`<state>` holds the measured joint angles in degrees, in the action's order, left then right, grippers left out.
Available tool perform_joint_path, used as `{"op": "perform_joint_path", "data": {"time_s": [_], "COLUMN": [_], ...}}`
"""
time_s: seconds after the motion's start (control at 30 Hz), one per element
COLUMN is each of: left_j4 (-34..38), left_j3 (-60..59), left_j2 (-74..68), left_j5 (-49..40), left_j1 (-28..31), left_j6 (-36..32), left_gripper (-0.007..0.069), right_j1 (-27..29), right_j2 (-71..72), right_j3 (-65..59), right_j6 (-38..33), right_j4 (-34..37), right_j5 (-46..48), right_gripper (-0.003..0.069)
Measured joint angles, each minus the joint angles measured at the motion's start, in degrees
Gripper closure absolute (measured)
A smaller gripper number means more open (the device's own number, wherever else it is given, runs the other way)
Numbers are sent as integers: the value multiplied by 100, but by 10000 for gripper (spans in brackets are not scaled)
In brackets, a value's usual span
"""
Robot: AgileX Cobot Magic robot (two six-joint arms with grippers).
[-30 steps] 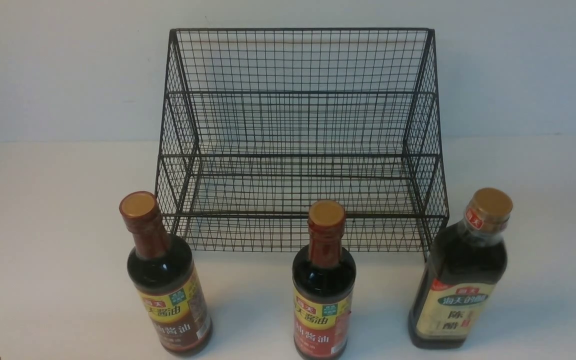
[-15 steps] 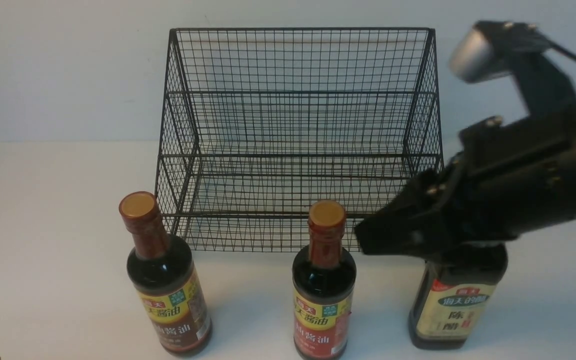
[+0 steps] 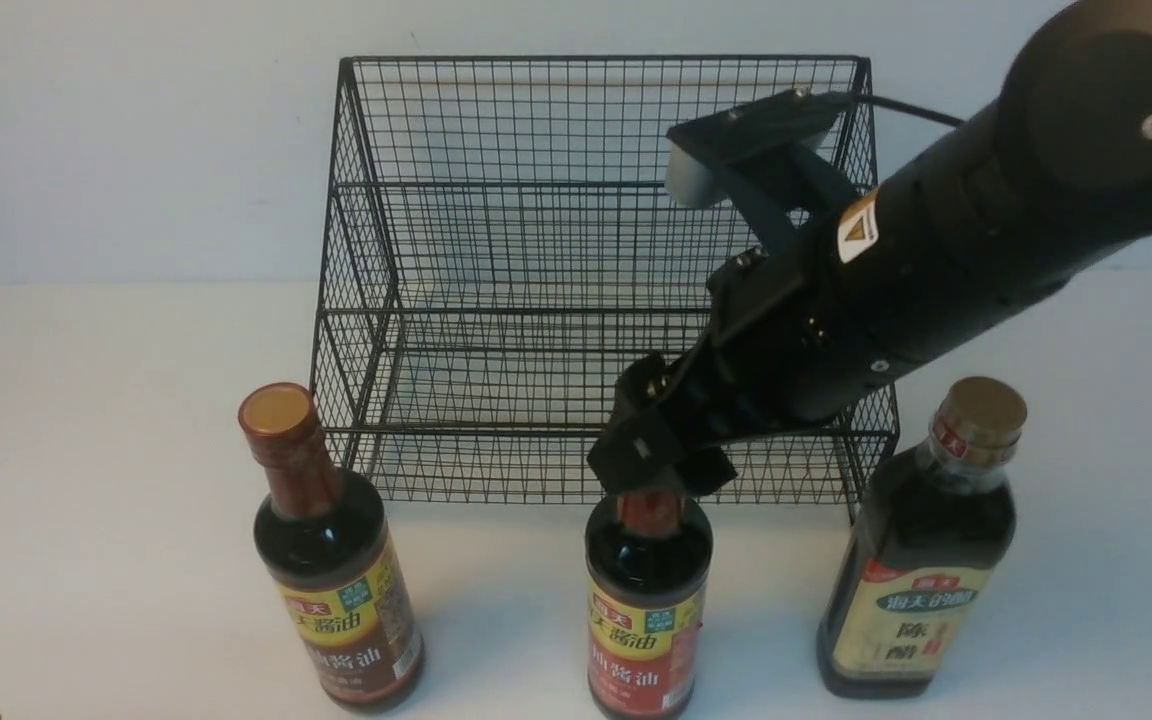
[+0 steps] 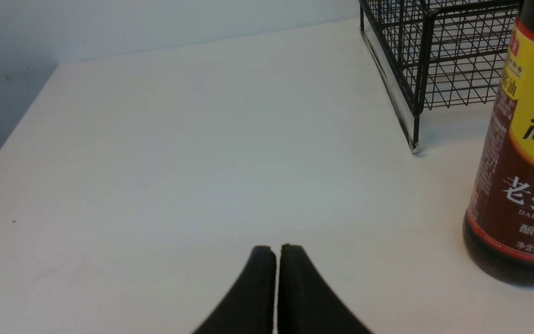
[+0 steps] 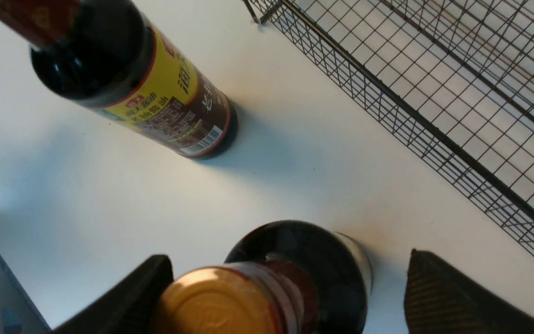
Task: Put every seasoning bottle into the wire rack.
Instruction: Use the right arm to grab the condiment bottle closest to it
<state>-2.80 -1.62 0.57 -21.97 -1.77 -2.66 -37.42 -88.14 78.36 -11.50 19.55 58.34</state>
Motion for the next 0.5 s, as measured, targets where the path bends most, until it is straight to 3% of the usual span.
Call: {"op": "perform_joint_path", "data": {"time_s": [0.13,0.27,0.5], "left_j4": [0,0,0], "left_j3": [0,0,0], "left_j2": [0,0,0], "left_j5": [0,0,0], "left_j1": [0,0,0], "left_j6": [0,0,0], "left_gripper": [629,629,629], "right_j1": [-4,-4,-4], "right_j2": [-40,-40,-40], "right_j3": [-1,6,341], "right_j6": [-20,-46,-297], "right_j4": [10,11,-192], "right_j5": [90,116,606], "right_gripper": [127,345,363]}}
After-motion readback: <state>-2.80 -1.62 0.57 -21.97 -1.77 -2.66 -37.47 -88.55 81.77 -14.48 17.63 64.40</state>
